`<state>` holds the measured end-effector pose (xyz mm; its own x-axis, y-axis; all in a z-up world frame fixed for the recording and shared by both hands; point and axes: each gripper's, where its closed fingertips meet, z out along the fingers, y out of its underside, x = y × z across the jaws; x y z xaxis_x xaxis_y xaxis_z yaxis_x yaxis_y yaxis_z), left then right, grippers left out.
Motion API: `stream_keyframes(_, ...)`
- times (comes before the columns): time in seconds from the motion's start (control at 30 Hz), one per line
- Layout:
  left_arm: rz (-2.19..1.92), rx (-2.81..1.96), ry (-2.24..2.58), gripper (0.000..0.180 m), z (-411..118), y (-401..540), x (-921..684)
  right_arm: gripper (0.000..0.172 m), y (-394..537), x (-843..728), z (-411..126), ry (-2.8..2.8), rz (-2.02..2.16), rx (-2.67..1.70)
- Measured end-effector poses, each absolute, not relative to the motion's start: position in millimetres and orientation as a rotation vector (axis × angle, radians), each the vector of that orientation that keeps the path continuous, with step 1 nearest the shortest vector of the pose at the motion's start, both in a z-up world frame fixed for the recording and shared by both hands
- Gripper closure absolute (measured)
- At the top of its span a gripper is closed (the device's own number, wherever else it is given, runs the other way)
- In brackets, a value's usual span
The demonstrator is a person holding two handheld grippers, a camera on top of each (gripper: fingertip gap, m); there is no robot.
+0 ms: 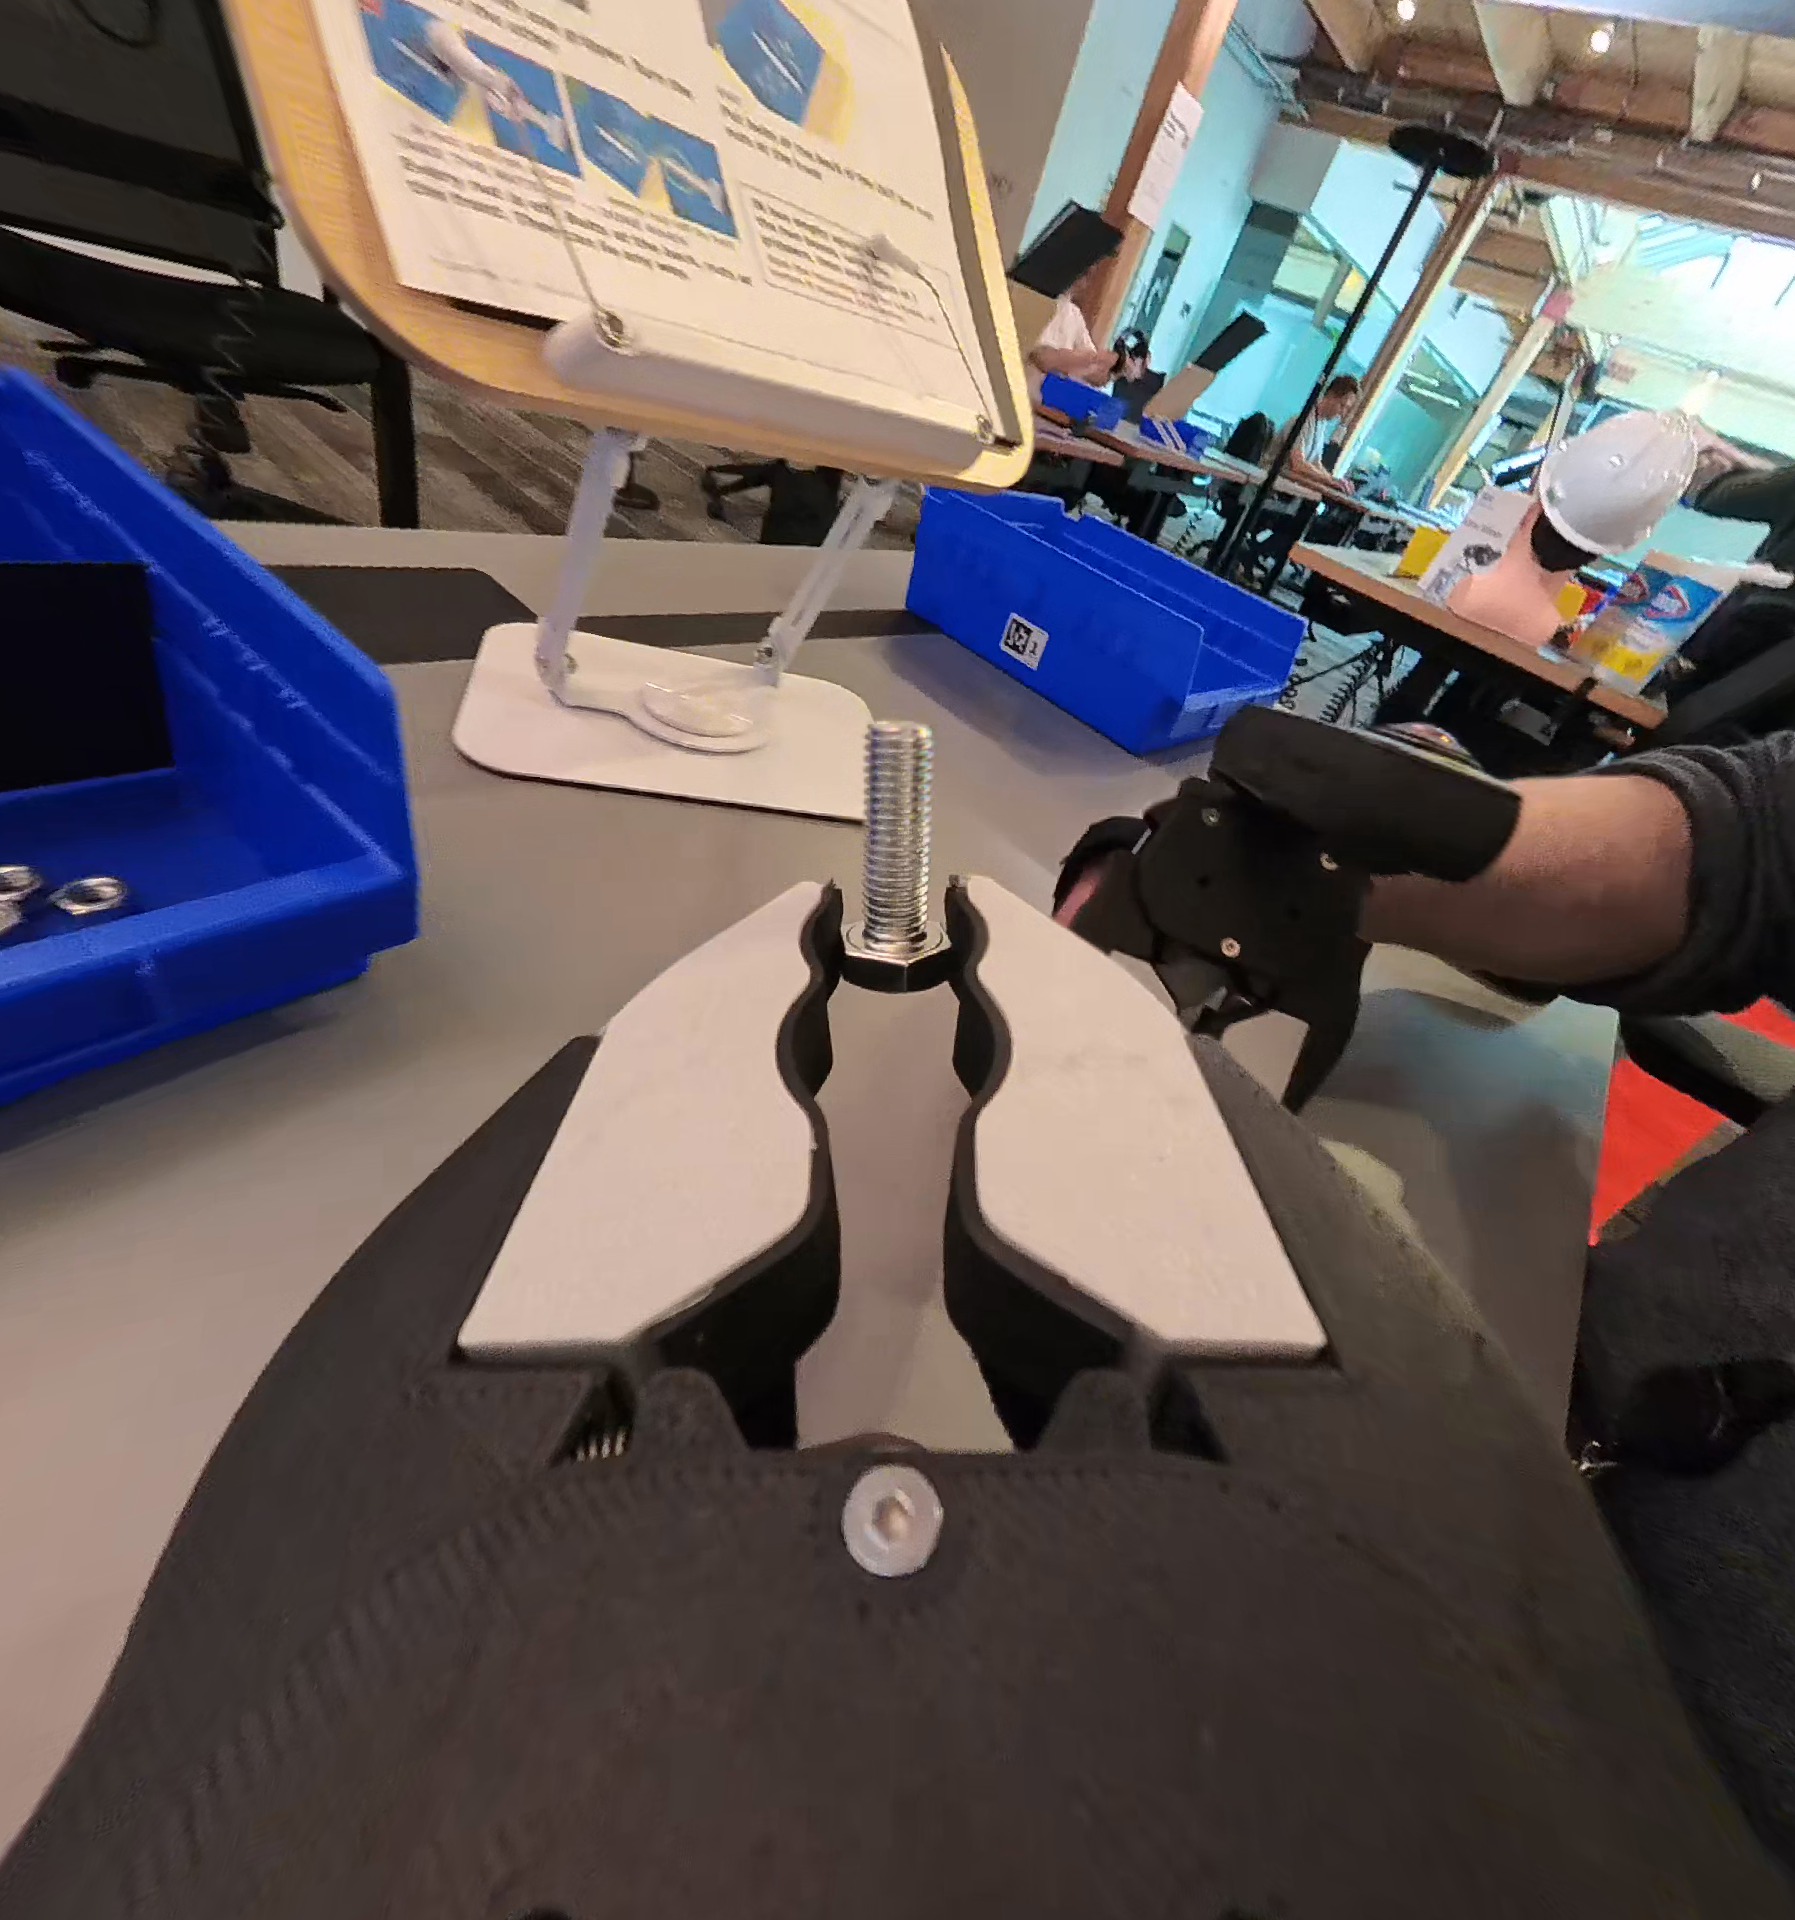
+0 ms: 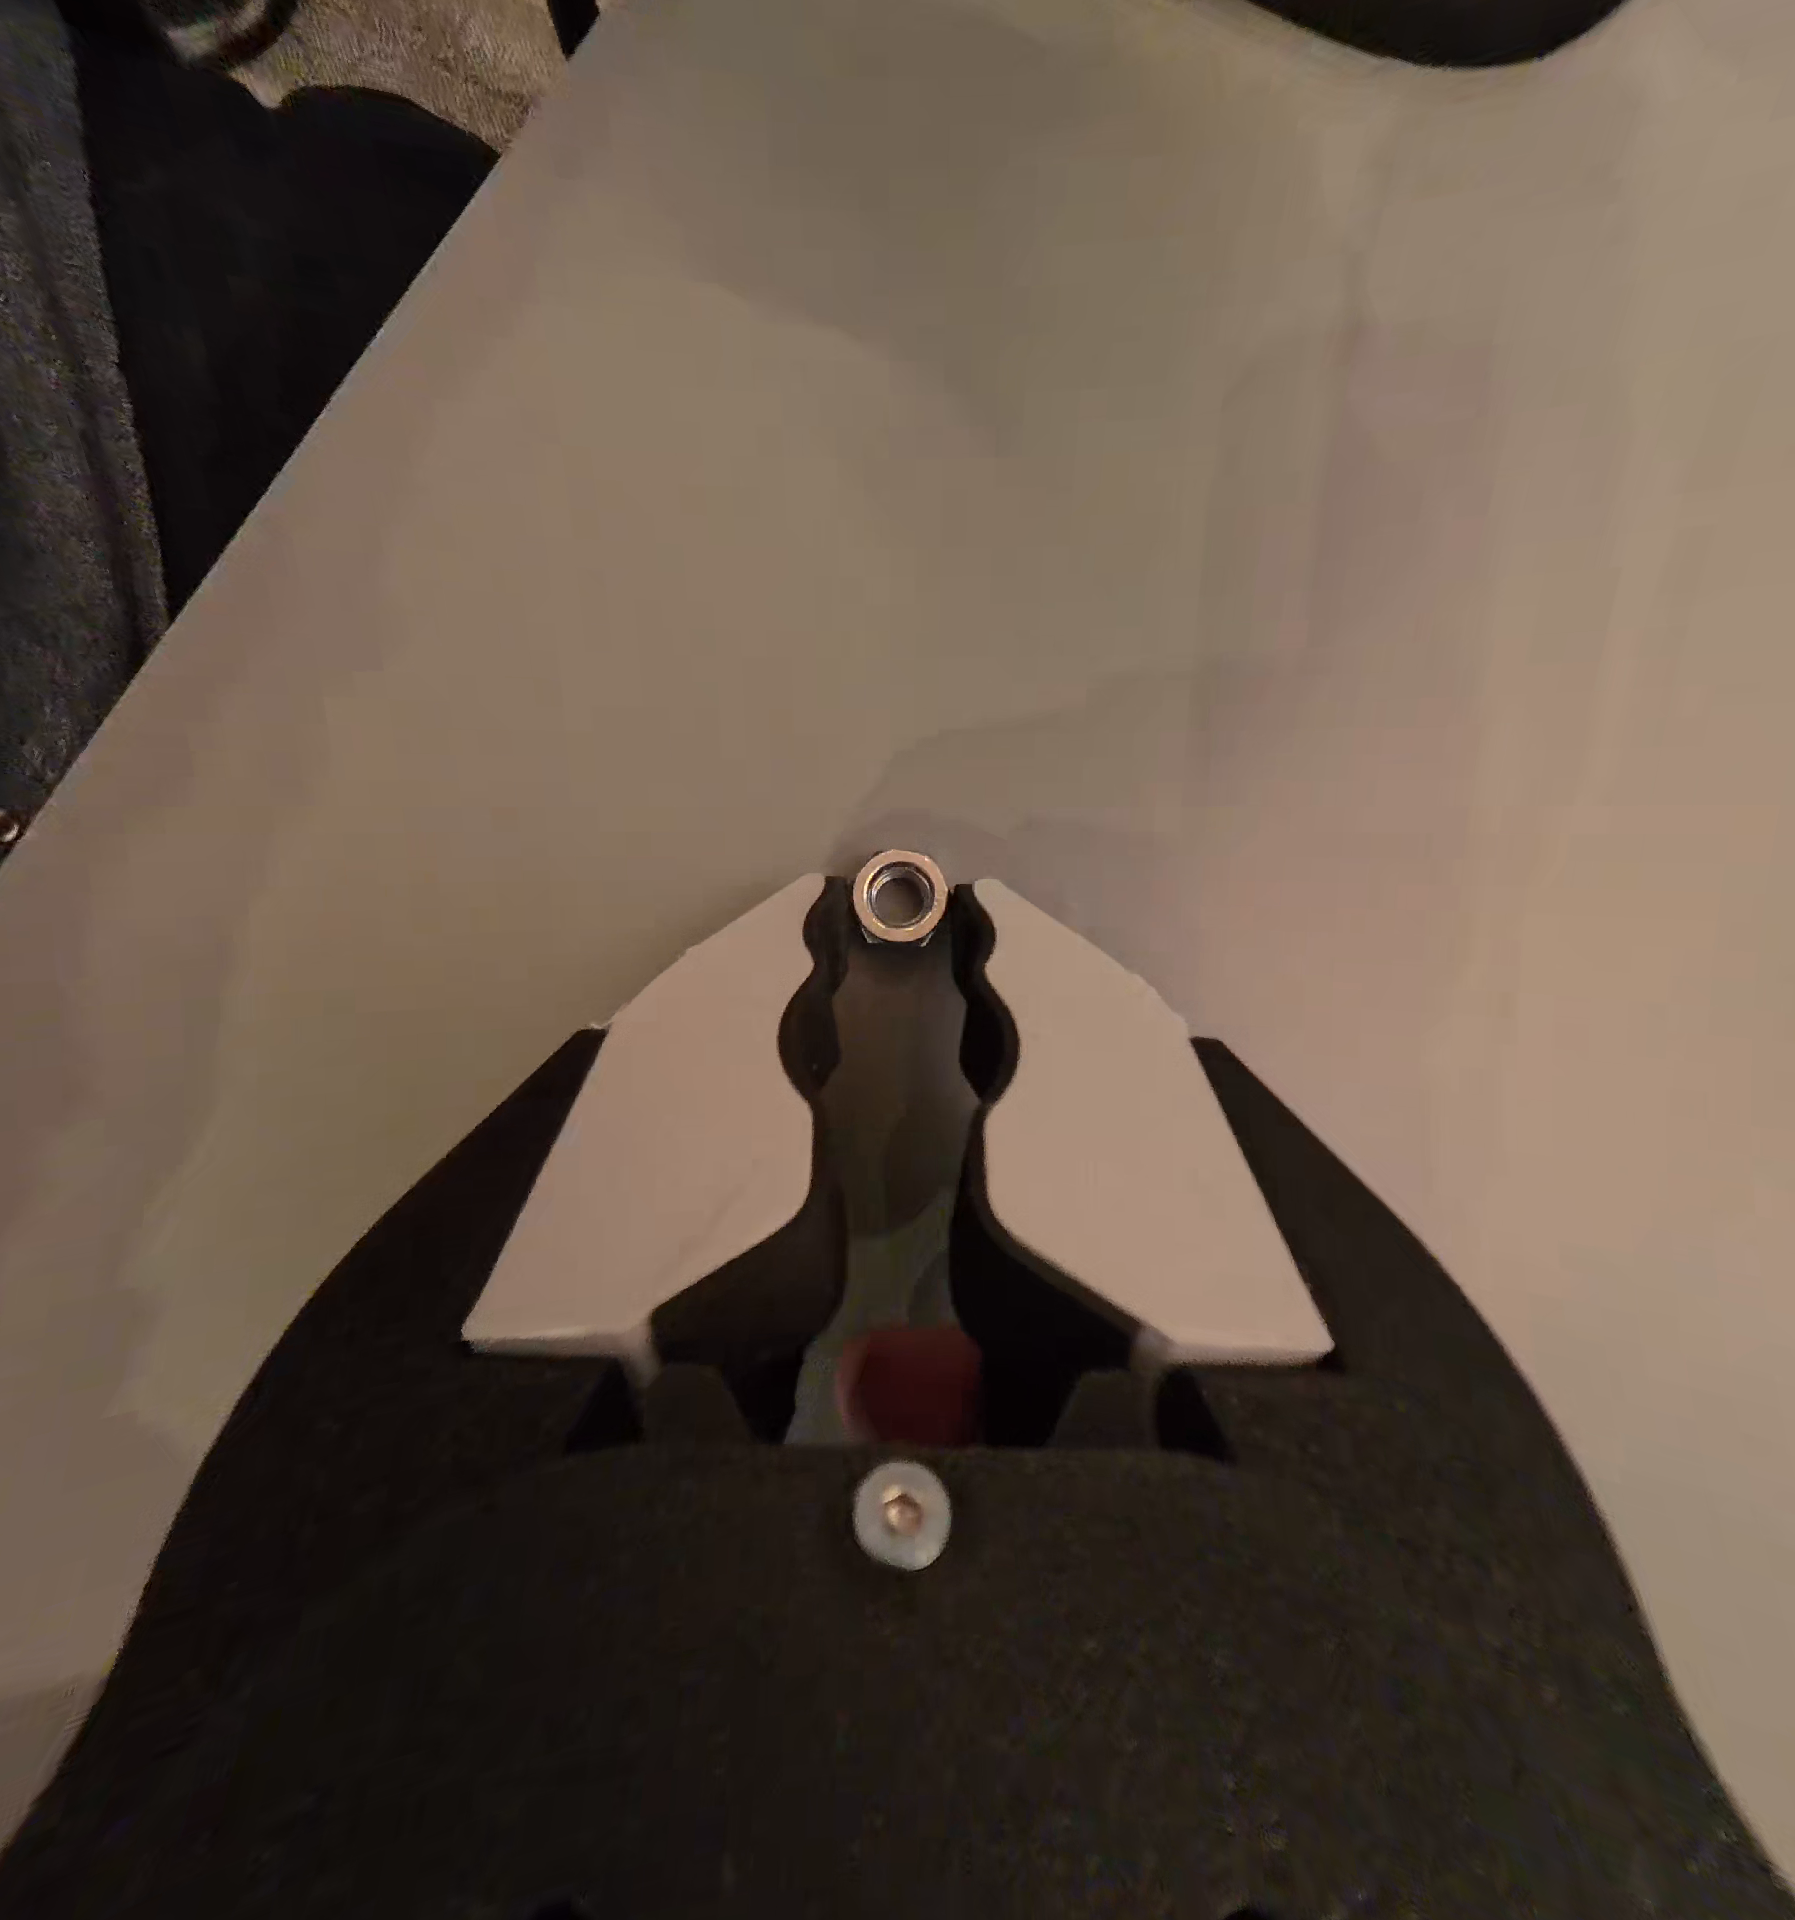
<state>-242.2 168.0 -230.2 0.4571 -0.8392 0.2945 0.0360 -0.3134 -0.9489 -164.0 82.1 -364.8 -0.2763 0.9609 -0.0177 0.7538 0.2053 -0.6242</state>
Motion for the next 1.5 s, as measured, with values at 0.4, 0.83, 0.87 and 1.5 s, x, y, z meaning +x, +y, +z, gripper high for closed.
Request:
stream_keyframes(0.4,-1.080,-1.682,0.742,0.162,-230,152,-218,0.142,80,-157,-365,-2.278,0.740,-1.455)
stream_keyframes(0.83,-1.088,-1.688,0.751,0.162,-242,151,-203,0.146,83,-150,-364,-2.072,0.745,-1.680)
stream_keyframes(0.87,-1.090,-1.684,0.753,0.162,-241,151,-203,0.146,81,-149,-364,-2.060,0.731,-1.699)
stream_keyframes(1.5,-0.914,-1.659,0.977,0.162,-259,140,-185,0.154,127,-170,-231,-1.672,0.913,-1.470)
